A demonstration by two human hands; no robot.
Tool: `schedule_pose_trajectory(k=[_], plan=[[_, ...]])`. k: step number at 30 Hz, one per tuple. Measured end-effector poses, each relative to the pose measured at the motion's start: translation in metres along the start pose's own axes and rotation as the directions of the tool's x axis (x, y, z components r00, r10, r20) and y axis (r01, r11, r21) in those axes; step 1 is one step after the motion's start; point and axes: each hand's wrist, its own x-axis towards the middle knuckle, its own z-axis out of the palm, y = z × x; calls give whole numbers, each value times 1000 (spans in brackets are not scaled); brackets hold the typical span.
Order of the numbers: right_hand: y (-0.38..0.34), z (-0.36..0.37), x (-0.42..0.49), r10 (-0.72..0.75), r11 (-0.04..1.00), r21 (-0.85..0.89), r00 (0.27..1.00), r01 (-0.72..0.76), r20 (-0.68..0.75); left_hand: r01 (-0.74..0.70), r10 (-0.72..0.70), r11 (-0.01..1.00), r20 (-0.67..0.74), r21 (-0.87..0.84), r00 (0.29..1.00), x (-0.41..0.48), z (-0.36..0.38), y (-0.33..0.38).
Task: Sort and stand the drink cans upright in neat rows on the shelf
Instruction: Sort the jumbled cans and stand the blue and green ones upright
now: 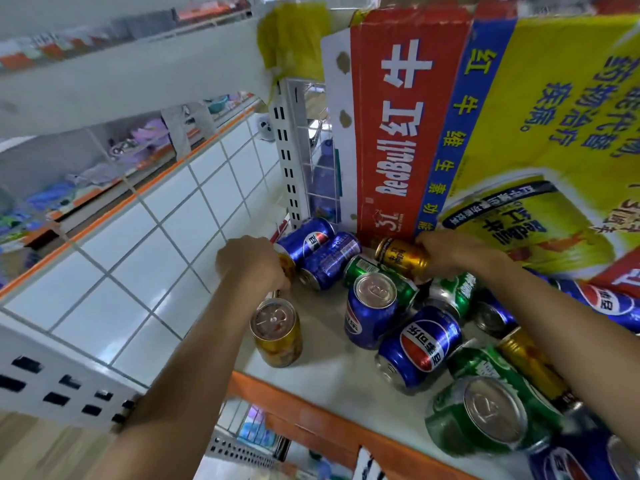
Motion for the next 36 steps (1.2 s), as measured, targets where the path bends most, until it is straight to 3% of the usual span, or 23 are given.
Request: schedule_pose_trajectory(k=[4, 7, 12, 18, 24, 27, 29, 32, 36], plan=[[-5, -16, 0, -32, 990, 134, 991, 49, -127, -82, 71, 991, -107, -109, 992, -5, -5, -4], [-12, -20, -2, 2, 986, 163, 984, 28, -180, -193, 176, 962, -103, -194, 979, -1, -5, -4], [-17, -12, -1, 24, 1000, 14, 975, -22, -222, -286, 285, 938, -35, -194, 958, 12, 10, 2], [-14, -11, -3, 25, 1000, 3, 972, -25, -234, -242, 260, 942, 50, -233, 964, 25, 8, 1], [-19, -11, -9, -14, 996, -84, 970, -6, -241, -181, 154, 924, -104, -338, 983, 33, 0, -4], [-31, -21, -10, -100, 990, -124, 941, 62, -324, -245, 179, 884, -195, -399, 964, 38, -9, -2], [-42, -28, -5, -189, 982, -78, 945, 174, -269, -275, 212, 871, -193, -407, 958, 42, -14, 4], [-57, -27, 11, -358, 934, -60, 919, 353, -164, -292, 283, 905, -76, -309, 956, 52, -15, 21], [-77, -18, 31, -444, 896, -76, 885, 438, -142, -275, 290, 949, 85, -153, 953, 75, 3, 36]])
